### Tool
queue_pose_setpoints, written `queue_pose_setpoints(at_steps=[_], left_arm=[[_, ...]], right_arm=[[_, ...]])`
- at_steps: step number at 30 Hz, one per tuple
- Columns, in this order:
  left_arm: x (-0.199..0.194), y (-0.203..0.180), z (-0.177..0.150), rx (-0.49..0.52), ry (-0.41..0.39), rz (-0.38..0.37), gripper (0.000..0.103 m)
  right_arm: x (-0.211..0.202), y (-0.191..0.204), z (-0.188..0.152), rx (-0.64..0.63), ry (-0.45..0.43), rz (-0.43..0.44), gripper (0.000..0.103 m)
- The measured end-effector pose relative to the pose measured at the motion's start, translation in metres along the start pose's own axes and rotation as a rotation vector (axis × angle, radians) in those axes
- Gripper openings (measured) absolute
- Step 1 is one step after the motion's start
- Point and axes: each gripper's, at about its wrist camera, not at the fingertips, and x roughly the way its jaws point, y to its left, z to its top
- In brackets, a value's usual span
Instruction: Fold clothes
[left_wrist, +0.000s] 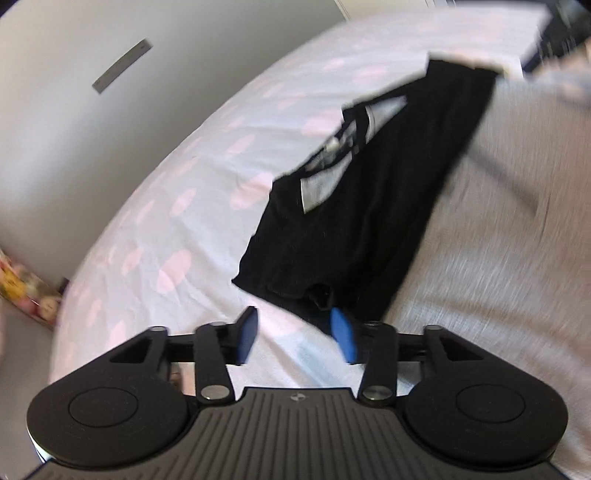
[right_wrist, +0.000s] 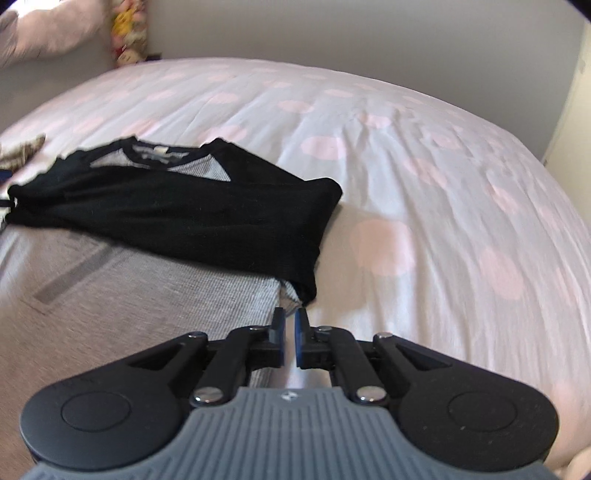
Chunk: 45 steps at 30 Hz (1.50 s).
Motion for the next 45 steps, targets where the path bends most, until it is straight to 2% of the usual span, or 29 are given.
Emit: queue_pose_setpoints(at_steps=[3, 6, 9, 10, 14, 16, 20, 22, 25, 29, 34, 35, 37, 40, 45], left_arm=[[-0.007, 0.020, 0.005, -0.140, -0.040, -0.083, 0.048], [-0.006, 0.033, 0.008, -0.269, -0.052, -0.099, 0.049], [-0.006, 0.037, 0.006, -0.368, -0.035, -0.121, 0.049], [-0.008, 0.035, 0.004, -0.391, -0.022, -0.129, 0.049], [-0.020, 0.015, -0.016, -0.504, 0.055, -0.162, 0.049], [-0.029, 0.001, -0.027, -0.559, 0.099, -0.203, 0.051], [-0.045, -0.029, -0.043, -0.607, 0.209, -0.227, 0.051], [-0.055, -0.040, -0.050, -0.640, 0.247, -0.235, 0.051], [-0.072, -0.052, -0.059, -0.692, 0.301, -0.264, 0.051], [-0.103, -0.075, -0.051, -0.605, 0.286, -0.285, 0.051], [-0.139, -0.113, -0.043, -0.488, 0.279, -0.398, 0.052], [-0.145, -0.123, -0.043, -0.448, 0.289, -0.416, 0.052], [-0.154, -0.144, -0.044, -0.367, 0.310, -0.449, 0.054], [-0.165, -0.172, -0.049, -0.249, 0.348, -0.491, 0.056], [-0.166, -0.201, -0.053, -0.075, 0.415, -0.464, 0.056]], right_arm=[[-0.006, 0.006, -0.010, 0.074, -0.037, -0.024, 0.008], [-0.010, 0.010, -0.022, 0.142, -0.053, -0.030, 0.010], [-0.014, 0.013, -0.036, 0.189, -0.037, -0.034, 0.016], [-0.016, 0.012, -0.041, 0.198, -0.021, -0.034, 0.022], [-0.032, 0.009, -0.054, 0.217, 0.013, -0.019, 0.030], [-0.042, 0.009, -0.061, 0.216, 0.029, -0.021, 0.045], [-0.055, 0.008, -0.080, 0.252, 0.096, -0.005, 0.048], [-0.062, 0.005, -0.087, 0.292, 0.124, 0.006, 0.055], [-0.078, 0.004, -0.096, 0.333, 0.152, 0.008, 0.055], [-0.104, 0.007, -0.104, 0.355, 0.166, 0.058, 0.055], [-0.126, 0.029, -0.109, 0.292, 0.205, 0.170, 0.056], [-0.129, 0.033, -0.110, 0.277, 0.204, 0.175, 0.057], [-0.136, 0.040, -0.112, 0.249, 0.195, 0.172, 0.067], [-0.144, 0.043, -0.114, 0.240, 0.171, 0.180, 0.068], [-0.142, 0.031, -0.117, 0.328, 0.160, 0.198, 0.069]])
